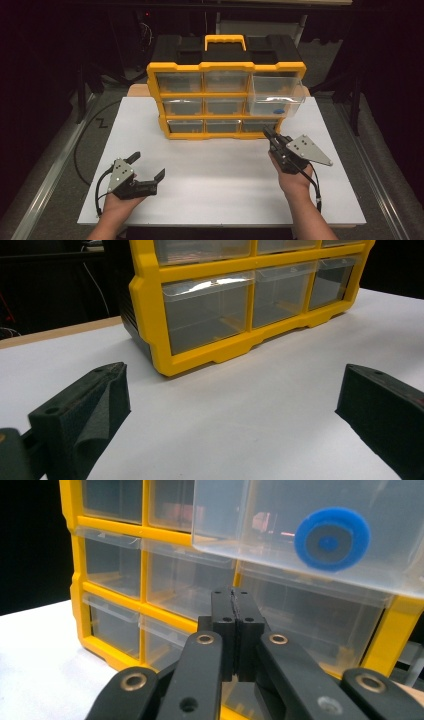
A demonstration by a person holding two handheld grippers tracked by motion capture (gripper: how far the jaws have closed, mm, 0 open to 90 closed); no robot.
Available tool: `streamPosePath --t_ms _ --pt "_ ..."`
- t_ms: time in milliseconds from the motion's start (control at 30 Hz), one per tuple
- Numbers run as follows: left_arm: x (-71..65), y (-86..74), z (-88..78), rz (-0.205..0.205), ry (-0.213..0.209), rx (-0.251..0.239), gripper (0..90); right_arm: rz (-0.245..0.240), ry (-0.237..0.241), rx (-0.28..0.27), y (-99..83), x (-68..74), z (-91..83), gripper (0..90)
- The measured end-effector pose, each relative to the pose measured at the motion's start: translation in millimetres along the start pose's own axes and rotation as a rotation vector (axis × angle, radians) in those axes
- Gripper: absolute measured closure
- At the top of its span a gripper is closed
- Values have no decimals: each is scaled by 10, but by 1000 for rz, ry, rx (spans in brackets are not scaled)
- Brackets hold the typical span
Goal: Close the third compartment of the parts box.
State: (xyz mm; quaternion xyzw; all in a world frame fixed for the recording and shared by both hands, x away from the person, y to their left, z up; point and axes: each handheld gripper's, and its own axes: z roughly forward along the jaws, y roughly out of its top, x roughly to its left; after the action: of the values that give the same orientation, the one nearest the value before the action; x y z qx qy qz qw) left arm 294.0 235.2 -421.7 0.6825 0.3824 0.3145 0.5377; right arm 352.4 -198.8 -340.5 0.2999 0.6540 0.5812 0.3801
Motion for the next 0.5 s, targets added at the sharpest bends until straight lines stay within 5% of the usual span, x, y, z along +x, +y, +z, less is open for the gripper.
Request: streamPosePath --t_ms 500 --pt "2 5 -11 -1 2 -7 13 10 -22 -35 121 -81 -12 900"
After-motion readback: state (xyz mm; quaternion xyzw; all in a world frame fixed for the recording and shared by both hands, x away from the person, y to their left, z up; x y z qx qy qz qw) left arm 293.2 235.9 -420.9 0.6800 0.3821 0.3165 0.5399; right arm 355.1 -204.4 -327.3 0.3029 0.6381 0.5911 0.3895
